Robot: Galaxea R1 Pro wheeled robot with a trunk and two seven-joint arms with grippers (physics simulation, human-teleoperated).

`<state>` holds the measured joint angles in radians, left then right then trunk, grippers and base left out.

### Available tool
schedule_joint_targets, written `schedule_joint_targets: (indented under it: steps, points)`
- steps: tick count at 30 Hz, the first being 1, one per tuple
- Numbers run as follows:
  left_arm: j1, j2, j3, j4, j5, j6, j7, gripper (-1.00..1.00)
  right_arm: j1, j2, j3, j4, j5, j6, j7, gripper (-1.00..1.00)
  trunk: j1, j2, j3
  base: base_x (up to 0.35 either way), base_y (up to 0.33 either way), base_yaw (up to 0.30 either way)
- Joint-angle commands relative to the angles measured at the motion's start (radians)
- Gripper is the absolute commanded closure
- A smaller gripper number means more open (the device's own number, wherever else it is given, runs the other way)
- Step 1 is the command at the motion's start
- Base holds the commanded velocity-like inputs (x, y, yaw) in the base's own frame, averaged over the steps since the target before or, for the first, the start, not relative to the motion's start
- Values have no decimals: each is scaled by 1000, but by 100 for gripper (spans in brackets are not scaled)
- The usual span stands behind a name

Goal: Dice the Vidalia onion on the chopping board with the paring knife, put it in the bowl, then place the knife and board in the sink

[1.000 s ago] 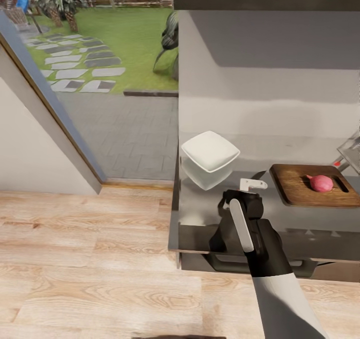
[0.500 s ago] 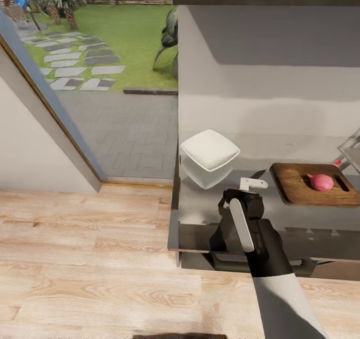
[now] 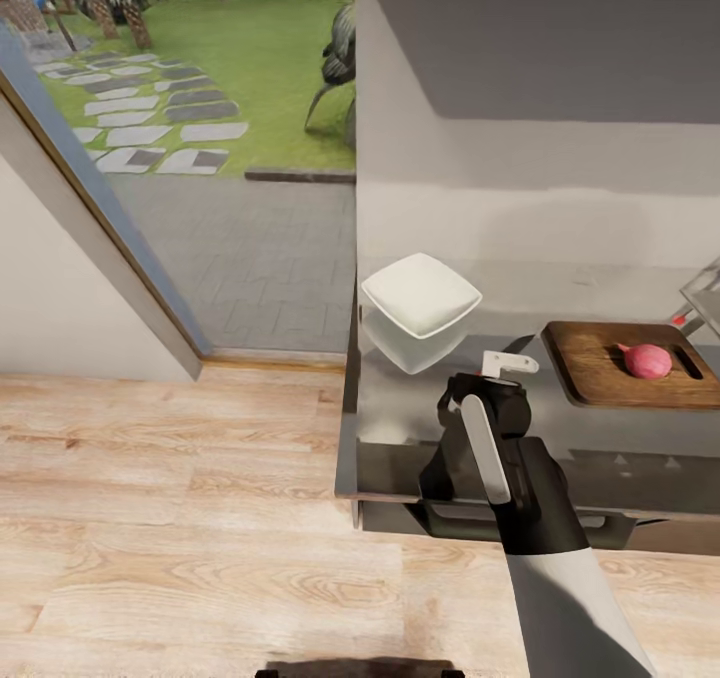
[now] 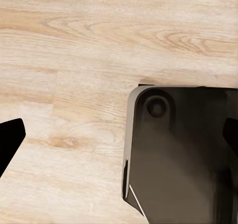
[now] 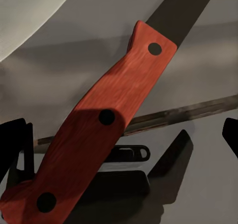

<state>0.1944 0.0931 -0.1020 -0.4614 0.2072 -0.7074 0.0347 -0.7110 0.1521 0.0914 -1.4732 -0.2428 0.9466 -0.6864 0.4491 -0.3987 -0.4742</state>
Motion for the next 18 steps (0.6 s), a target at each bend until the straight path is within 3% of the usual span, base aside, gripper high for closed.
schedule_joint_targets:
  steps: [1,8,9,18]
  points:
    - [0,1,-8,-2,9,-2,4,-100,0,0,1,44,-7,6,-10,-100,1,-1,-2,0,0,0]
    - [0,2,-8,-2,9,-1,4,-100,-1,0,1,57,-8,6,-10,-100,1,-1,-2,0,0,0]
    - [0,2,-8,-2,9,-1,4,-100,-1,0,1,59,-9,6,-10,100,1,-1,-2,0,0,0]
    - [0,2,-8,-2,9,-1,4,-100,-1,10,1,62,-9,-19,-10,100,1,-1,-2,0,0,0]
